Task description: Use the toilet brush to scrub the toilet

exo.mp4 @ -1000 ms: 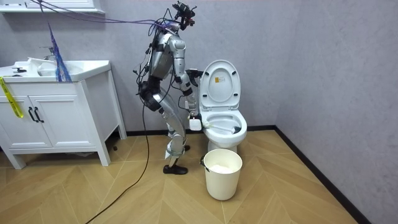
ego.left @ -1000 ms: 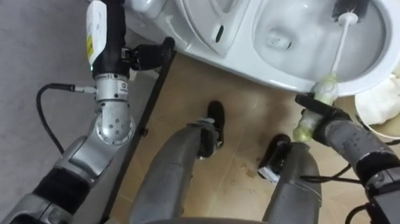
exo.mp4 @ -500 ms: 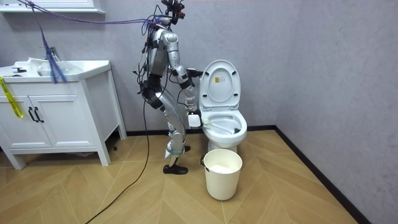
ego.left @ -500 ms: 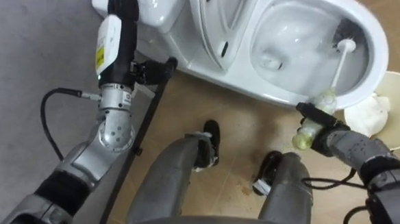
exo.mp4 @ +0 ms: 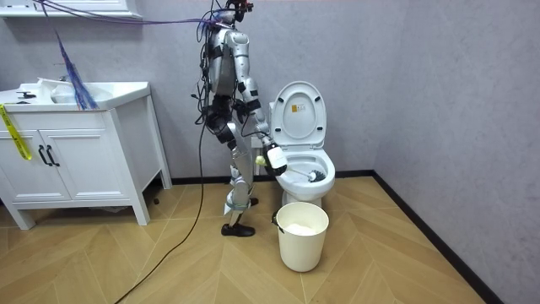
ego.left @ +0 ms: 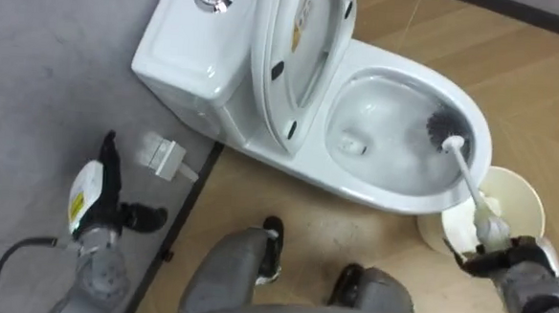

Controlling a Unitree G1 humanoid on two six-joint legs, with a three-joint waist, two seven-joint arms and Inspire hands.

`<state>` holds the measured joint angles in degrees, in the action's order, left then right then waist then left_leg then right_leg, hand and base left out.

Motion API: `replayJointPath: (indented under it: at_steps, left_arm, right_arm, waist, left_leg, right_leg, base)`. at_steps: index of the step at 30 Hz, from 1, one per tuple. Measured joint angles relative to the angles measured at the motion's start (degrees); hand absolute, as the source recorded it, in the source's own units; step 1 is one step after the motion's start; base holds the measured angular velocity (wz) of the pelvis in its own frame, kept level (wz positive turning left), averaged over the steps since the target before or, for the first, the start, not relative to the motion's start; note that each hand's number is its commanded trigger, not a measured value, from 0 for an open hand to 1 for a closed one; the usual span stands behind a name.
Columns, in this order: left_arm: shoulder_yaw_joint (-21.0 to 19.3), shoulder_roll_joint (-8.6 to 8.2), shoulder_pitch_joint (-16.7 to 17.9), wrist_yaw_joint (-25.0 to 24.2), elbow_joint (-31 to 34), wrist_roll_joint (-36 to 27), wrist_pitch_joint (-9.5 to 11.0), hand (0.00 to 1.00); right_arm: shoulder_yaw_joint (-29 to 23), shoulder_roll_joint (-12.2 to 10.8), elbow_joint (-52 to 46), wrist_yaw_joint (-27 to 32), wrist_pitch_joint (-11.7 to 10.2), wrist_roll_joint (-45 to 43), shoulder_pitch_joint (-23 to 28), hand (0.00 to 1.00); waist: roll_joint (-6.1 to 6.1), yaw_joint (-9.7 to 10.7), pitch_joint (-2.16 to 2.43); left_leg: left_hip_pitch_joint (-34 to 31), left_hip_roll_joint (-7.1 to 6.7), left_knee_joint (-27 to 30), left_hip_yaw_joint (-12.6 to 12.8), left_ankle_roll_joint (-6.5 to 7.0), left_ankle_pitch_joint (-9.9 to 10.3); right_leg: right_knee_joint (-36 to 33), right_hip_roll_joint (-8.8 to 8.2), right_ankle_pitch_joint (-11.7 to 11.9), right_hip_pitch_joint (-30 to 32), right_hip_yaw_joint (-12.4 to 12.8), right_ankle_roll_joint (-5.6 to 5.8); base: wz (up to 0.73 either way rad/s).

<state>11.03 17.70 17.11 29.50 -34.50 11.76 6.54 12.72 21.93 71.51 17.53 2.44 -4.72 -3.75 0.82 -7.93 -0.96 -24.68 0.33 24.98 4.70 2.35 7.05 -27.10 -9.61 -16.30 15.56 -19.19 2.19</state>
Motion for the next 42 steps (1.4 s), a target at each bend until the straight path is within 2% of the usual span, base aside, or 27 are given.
replayJointPath:
  at_steps: [4,5,6,8,11,14,16,19,21,24,26,30,31,32,33,38,42]
  left_arm:
    - [-3.2,-1.56,5.2,-0.6,0.0,-0.9,-0.1,0.0]
    - [-4.2,-2.11,6.4,-1.0,-0.4,-1.0,-0.1,0.0]
    - [-4.4,-2.22,6.9,-1.0,-0.8,-1.0,-0.1,0.0]
    - [-6.1,-3.14,7.4,-1.1,-1.8,-1.1,-0.3,0.0]
    - [-7.0,-4.32,7.2,-1.1,-3.8,-1.0,-0.4,0.0]
    - [-9.2,-5.59,7.3,-1.2,-5.3,-1.0,-1.3,0.0]
    - [-9.8,-5.92,7.3,-1.6,-5.9,-1.0,-1.7,0.0]
    - [-11.5,-6.36,6.7,-2.7,-8.9,-1.0,-1.8,0.0]
    - [-13.1,-6.85,6.1,-3.1,-10.6,-1.0,-2.6,0.0]
    - [-13.2,-7.02,3.9,-3.7,-13.5,-1.0,-4.1,0.0]
    - [-13.3,-7.32,2.8,-4.2,-15.4,-1.0,-4.6,0.0]
    - [-15.1,-7.76,0.9,-5.5,-17.2,-0.8,-6.0,0.0]
    - [-15.4,-7.77,0.6,-5.6,-17.2,-0.8,-6.5,0.0]
    - [-15.4,-7.83,0.2,-5.6,-17.4,-0.8,-6.8,0.0]
    - [-15.4,-7.94,-0.1,-5.6,-17.4,-0.8,-6.9,0.0]
    - [-15.4,-9.26,-1.7,-6.8,-18.4,-0.9,-6.9,0.0]
    - [-15.4,-9.35,-2.4,-8.9,-18.5,0.2,-6.9,0.0]
  right_arm:
    - [-0.7,-0.9,-6.3,0.8,-1.3,-7.5,7.8,1.0]
    - [-1.5,-1.8,-7.6,1.0,-2.0,-9.3,9.6,1.0]
    - [-1.9,-2.3,-7.7,1.1,-2.4,-10.0,10.6,1.0]
    - [-3.0,-4.0,-8.0,1.2,-3.1,-13.4,12.1,1.0]
    - [-4.2,-4.9,-9.6,1.2,-3.0,-18.1,14.7,1.0]
    - [-7.6,-6.3,-10.1,1.7,-3.0,-21.4,15.8,1.0]
    - [-8.6,-6.4,-10.5,2.4,-2.7,-22.3,16.5,1.0]
    - [-9.6,-6.8,-10.5,2.7,-2.3,-23.0,16.4,1.0]
    - [-9.6,-7.3,-11.3,3.2,-2.3,-22.5,16.6,1.0]
    - [-10.1,-8.3,-11.8,4.2,-2.3,-19.5,16.5,1.0]
    - [-13.2,-10.1,-12.5,5.0,-2.9,-17.2,16.3,1.0]
    - [-14.6,-11.0,-12.0,5.6,-3.2,-13.6,16.8,1.0]
    - [-14.6,-11.1,-11.3,5.6,-3.1,-13.6,17.1,1.0]
    - [-14.6,-11.1,-11.3,5.6,-2.8,-13.3,17.5,1.0]
    - [-14.6,-11.1,-11.3,5.6,-2.6,-13.0,17.9,1.0]
    - [-17.5,-12.0,-10.4,5.6,-2.1,-10.5,19.7,1.0]
    - [-18.6,-13.1,-9.5,5.7,-2.1,-7.4,19.7,1.0]
  waist:
    - [-1.49,0.2,0.52]
    - [-2.69,0.5,0.31]
    - [-2.74,0.6,0.4]
    - [-3.64,1.8,0.66]
    - [-4.2,2.2,0.77]
    - [-4.53,3.5,0.62]
    - [-4.61,3.5,0.58]
    - [-4.23,3.4,0.73]
    - [-4.14,3.4,0.77]
    - [-3.91,4.0,0.8]
    - [-3.46,5.0,0.72]
    - [-2.9,6.7,0.59]
    - [-2.72,7.6,0.64]
    - [-2.26,8.1,0.98]
    - [-2.5,8.3,1.08]
    - [-1.12,10.0,0.92]
    - [-0.93,10.7,0.9]
  left_leg:
    - [7.7,0.02,-4.1,-0.6,-0.97,0.7]
    - [9.9,-0.18,-5.5,-0.6,-1.25,0.7]
    - [10.8,-0.2,-6.0,-0.6,-1.4,0.8]
    - [13.8,-0.17,-6.9,-0.4,-2.06,1.4]
    - [17.0,-0.15,-7.9,-0.1,-2.61,2.2]
    - [19.3,-0.11,-8.0,0.0,-3.04,3.0]
    - [20.8,-0.05,-9.0,0.8,-3.16,3.3]
    - [23.1,0.11,-10.6,2.3,-3.22,3.3]
    - [24.3,0.25,-11.6,3.3,-3.27,3.3]
    - [24.7,0.25,-12.0,3.7,-3.29,3.3]
    - [25.4,0.24,-12.4,4.3,-3.18,3.4]
    - [26.1,0.16,-12.9,4.7,-3.09,3.4]
    - [26.4,0.15,-13.1,4.8,-3.07,3.4]
    - [26.6,0.16,-13.3,5.0,-3.07,3.4]
    - [26.8,0.18,-13.3,5.4,-3.07,3.4]
    - [28.7,0.42,-14.3,7.6,-3.08,3.4]
    - [30.1,0.71,-15.4,9.1,-3.11,3.4]
  right_leg:
    - [7.4,1.59,0.8,-9.4,-1.4,0.27]
    - [8.7,1.71,0.8,-11.5,-1.4,0.31]
    - [9.5,1.83,0.8,-12.6,-1.5,0.32]
    - [11.7,2.23,0.8,-16.0,-1.6,0.31]
    - [13.6,2.72,0.8,-19.4,-1.0,0.32]
    - [15.0,2.99,0.8,-22.1,-0.7,0.32]
    - [15.5,3.03,0.8,-23.0,0.1,0.33]
    - [15.5,2.98,0.8,-23.6,1.9,0.35]
    - [15.5,2.97,0.8,-23.9,2.4,0.35]
    - [15.6,2.96,1.0,-23.9,3.4,0.54]
    - [15.6,2.83,1.2,-24.1,3.6,0.67]
    - [15.6,2.83,1.3,-24.2,4.9,0.79]
    - [15.5,2.82,1.3,-24.3,5.0,0.81]
    - [15.5,2.82,1.3,-24.4,5.3,0.81]
    - [15.5,2.82,1.3,-24.4,5.5,0.81]
    - [15.5,2.87,1.4,-24.6,8.0,0.84]
    - [15.5,3.2,1.6,-24.6,9.7,0.76]
  base:
    - [0.1]
    - [0.0]
    - [0.0]
    - [-0.02]
    - [-0.09]
    - [-0.1]
    - [-0.22]
    - [-0.3]
    - [-0.25]
    - [-0.09]
    - [-0.14]
    - [-0.11]
    - [-0.11]
    - [-0.1]
    - [-0.17]
    - [-0.25]
    - [-0.24]
